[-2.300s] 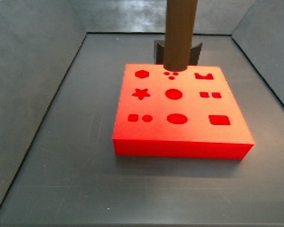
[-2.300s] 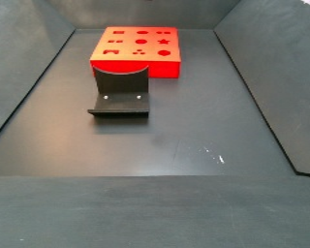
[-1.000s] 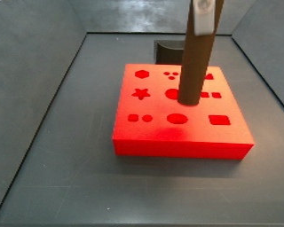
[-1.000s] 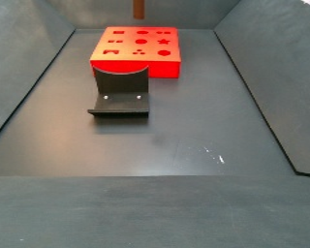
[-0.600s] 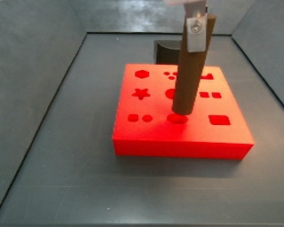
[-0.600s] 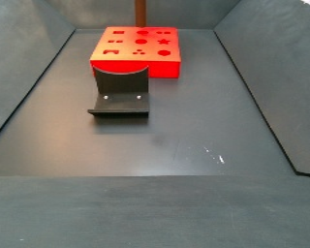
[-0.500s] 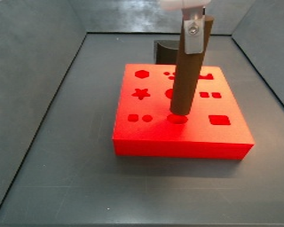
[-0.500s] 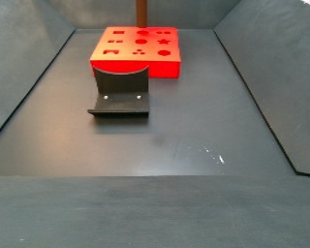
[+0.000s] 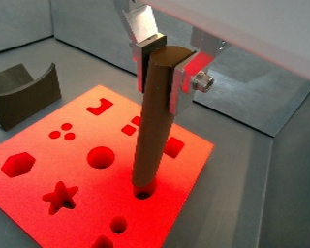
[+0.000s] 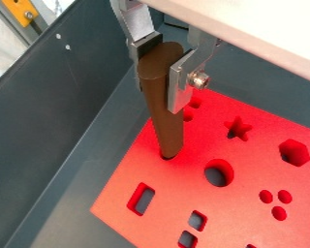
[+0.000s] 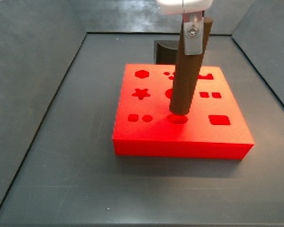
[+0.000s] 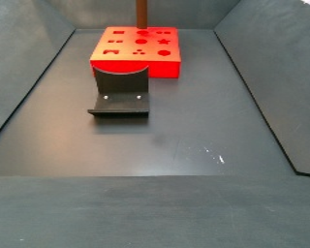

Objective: Insert the oval object.

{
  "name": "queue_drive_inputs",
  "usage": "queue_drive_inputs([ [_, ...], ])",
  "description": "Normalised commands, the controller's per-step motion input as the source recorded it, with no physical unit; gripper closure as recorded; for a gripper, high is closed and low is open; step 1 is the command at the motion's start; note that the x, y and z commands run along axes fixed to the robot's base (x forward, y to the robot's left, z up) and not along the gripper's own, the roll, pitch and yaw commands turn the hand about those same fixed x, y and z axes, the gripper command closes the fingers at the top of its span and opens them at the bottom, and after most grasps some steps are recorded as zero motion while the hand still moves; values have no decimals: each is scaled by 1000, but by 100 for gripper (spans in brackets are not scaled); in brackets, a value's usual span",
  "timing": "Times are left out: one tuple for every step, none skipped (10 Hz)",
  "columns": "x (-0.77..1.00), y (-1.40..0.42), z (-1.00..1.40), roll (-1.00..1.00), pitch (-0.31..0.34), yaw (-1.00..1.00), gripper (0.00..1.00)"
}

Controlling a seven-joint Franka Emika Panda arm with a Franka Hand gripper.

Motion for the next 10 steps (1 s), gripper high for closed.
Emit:
queue_drive_inputs([
  [0, -77, -166, 96, 0, 251, 100],
  [0, -149, -146, 147, 0, 300, 100],
  [0, -191, -100, 223, 0, 406, 100],
  [0, -37, -91, 64, 0, 163, 100],
  [0, 0, -20, 1, 0, 17, 100],
  [0, 0, -14, 4, 0, 57, 100],
  [83, 0, -63, 49, 0, 283, 100],
  [0, -3, 0, 0, 0, 91, 100],
  [0, 0, -6, 0, 0, 9, 100],
  [6, 0, -100, 0, 0, 160, 100],
])
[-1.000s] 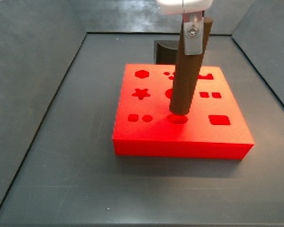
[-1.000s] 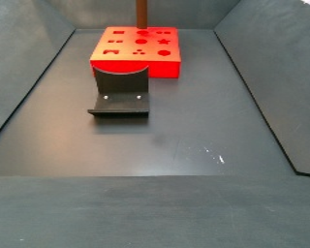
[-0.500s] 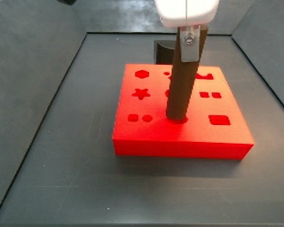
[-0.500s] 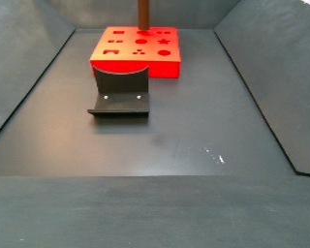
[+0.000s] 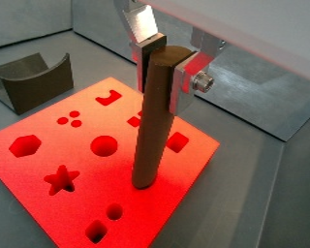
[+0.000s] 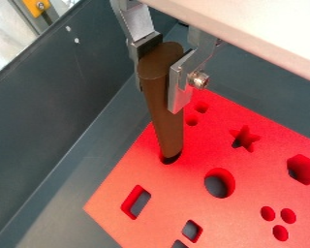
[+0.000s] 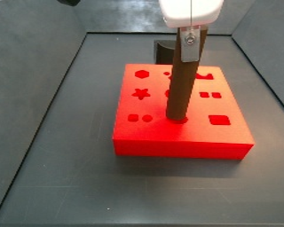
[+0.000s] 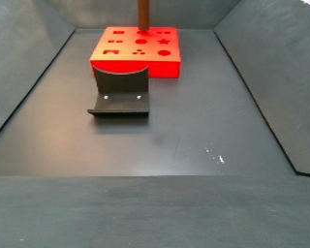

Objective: Insert the oval object.

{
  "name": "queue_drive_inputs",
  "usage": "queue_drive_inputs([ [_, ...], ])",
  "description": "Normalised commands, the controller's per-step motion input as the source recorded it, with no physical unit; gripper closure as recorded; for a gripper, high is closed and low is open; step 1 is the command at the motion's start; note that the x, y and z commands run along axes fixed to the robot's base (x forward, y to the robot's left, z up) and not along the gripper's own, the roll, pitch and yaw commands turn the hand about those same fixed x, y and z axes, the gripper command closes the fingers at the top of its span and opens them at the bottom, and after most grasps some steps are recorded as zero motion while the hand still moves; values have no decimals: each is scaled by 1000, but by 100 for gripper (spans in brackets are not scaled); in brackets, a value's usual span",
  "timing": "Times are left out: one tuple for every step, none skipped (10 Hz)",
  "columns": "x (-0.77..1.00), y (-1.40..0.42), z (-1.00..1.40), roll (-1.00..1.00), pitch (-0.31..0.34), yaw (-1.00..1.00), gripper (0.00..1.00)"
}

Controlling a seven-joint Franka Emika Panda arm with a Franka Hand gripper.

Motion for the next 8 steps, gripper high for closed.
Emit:
queue_drive_inputs([
  [137, 0, -146, 14, 0, 289, 100],
  [0, 0, -57, 0, 0, 117, 100],
  [0, -23, 0, 0, 0, 3, 100],
  [140, -69, -60, 0, -10, 200, 100],
  [243, -46, -80, 37, 0, 380, 100],
  [117, -49, -17, 0, 0, 200, 100],
  [0, 0, 0, 9, 0, 0, 100],
  [131, 0, 0, 33, 0, -29, 100],
])
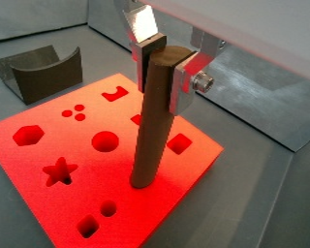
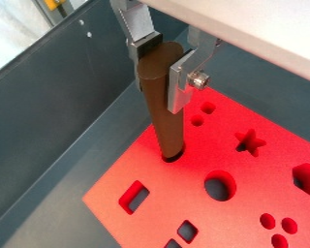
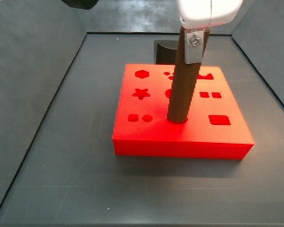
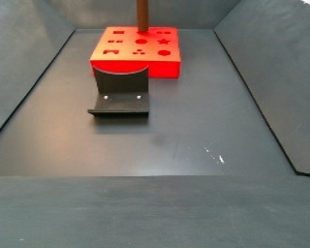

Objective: Insert the oval object.

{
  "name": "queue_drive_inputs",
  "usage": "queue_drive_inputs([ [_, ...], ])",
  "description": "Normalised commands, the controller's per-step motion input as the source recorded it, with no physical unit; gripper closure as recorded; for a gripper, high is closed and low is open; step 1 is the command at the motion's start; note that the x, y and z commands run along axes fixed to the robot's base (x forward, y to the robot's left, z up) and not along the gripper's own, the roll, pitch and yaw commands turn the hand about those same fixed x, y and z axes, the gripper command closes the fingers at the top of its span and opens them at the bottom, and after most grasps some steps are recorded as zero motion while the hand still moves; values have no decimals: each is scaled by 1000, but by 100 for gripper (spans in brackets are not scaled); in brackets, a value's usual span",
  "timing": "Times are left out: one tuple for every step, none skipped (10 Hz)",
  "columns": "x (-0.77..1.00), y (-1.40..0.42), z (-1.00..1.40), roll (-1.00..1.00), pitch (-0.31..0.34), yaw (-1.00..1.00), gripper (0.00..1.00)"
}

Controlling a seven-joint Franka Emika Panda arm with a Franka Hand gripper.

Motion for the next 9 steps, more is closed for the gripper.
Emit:
queue_drive_inputs([
  [326, 0, -20, 87, 0, -37, 100],
  [337, 0, -20, 147, 0, -29, 100],
  [37, 0, -74, 197, 34, -34, 100],
  [0, -23, -69, 76, 11, -3, 100],
  [0, 0, -49, 0, 0, 0, 100],
  [0, 0, -100, 0, 0, 0, 100],
  [0, -74, -274, 0, -10, 0, 100],
  [0, -57, -323, 0, -14, 0, 100],
  [0, -51, -320, 0, -4, 0, 100],
])
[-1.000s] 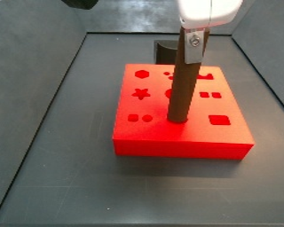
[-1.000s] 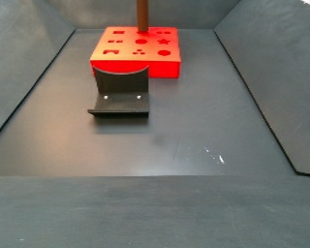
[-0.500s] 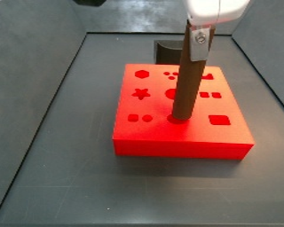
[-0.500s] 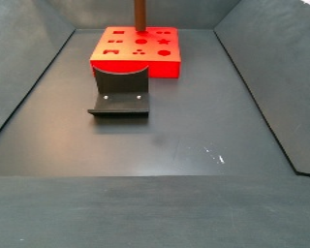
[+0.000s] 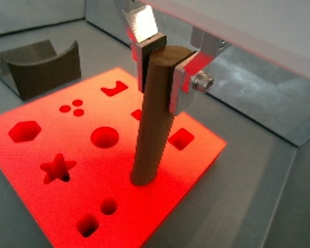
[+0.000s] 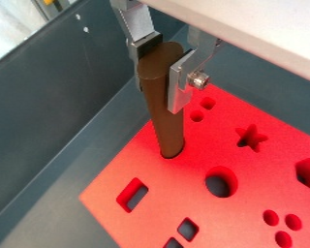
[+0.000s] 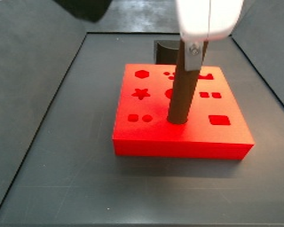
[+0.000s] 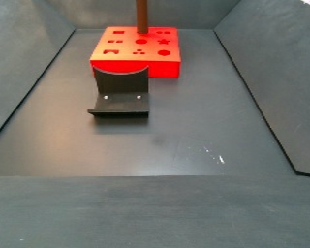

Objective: Insert the oval object.

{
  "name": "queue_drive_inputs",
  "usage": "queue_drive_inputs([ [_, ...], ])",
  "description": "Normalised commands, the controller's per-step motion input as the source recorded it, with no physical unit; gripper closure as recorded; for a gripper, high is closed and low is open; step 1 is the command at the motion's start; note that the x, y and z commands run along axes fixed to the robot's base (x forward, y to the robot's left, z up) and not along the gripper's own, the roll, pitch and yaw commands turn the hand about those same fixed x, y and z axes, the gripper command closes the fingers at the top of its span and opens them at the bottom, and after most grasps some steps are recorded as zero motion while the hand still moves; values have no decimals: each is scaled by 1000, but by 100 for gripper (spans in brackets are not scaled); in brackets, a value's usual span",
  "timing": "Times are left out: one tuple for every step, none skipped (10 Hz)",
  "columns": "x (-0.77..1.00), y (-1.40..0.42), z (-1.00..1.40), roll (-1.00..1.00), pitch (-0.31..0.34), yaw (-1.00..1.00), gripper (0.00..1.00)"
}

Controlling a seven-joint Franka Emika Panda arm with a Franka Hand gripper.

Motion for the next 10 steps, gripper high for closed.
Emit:
queue_drive_inputs([
  [71, -37, -351, 0, 0, 0, 100],
  [14, -37, -403, 39, 0, 0, 100],
  [0, -86, -514, 97, 0, 0, 100],
  [0, -106, -671, 106, -44, 0, 100],
  [-23, -140, -746, 137, -74, 0, 100],
  [-109, -180, -811, 201, -81, 0, 100],
  [-246, -214, -811, 249, -83, 0, 100],
  [-269, -189, -769, 194, -96, 0, 100],
  [-271, -51, -617, 134, -43, 0, 100],
  [0, 0, -43, 34, 0, 0, 100],
])
